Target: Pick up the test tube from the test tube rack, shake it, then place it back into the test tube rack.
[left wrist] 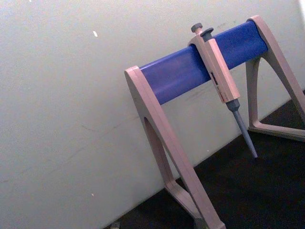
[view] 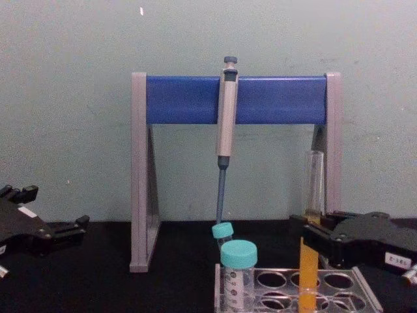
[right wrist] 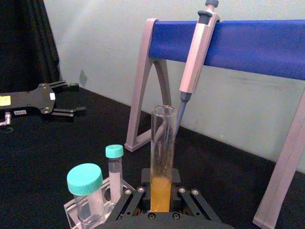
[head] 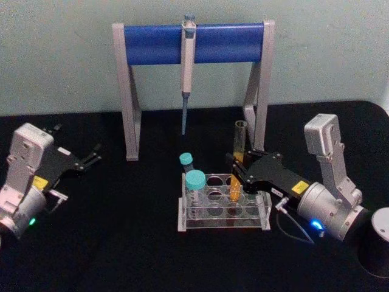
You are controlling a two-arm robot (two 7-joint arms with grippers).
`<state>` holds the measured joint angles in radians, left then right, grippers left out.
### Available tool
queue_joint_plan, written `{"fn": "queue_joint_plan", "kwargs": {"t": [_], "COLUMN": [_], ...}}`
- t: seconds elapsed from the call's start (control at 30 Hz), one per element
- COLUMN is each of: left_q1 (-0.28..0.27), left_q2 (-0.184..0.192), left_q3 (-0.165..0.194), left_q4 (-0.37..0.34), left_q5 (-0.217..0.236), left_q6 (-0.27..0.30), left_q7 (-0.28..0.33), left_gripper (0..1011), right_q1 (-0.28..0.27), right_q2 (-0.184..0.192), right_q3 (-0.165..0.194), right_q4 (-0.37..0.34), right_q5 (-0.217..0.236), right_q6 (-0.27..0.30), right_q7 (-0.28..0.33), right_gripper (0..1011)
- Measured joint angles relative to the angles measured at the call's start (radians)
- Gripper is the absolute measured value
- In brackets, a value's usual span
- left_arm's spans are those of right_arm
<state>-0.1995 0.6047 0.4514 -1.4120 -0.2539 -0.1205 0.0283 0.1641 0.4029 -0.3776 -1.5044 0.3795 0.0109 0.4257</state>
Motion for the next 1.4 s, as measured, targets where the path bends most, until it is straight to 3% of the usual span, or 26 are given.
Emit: {"fn": "queue_joint_plan", "kwargs": {"t": [1.4], "left_q1": [0.000], "left_q2": [0.000], "left_q3": [0.000], "left_q4": [0.000], "left_q5": [0.000], "left_q6": [0.000], "left_q7": [0.000], "left_gripper": [1001], "right_q1": [0.015], "right_q2": [-0.016], "right_q3": [-0.013], "right_q4": [0.043], "right_q5": [-0.002], "right_q6": [0.016], "right_q7": [0.004], "right_gripper": [227]}}
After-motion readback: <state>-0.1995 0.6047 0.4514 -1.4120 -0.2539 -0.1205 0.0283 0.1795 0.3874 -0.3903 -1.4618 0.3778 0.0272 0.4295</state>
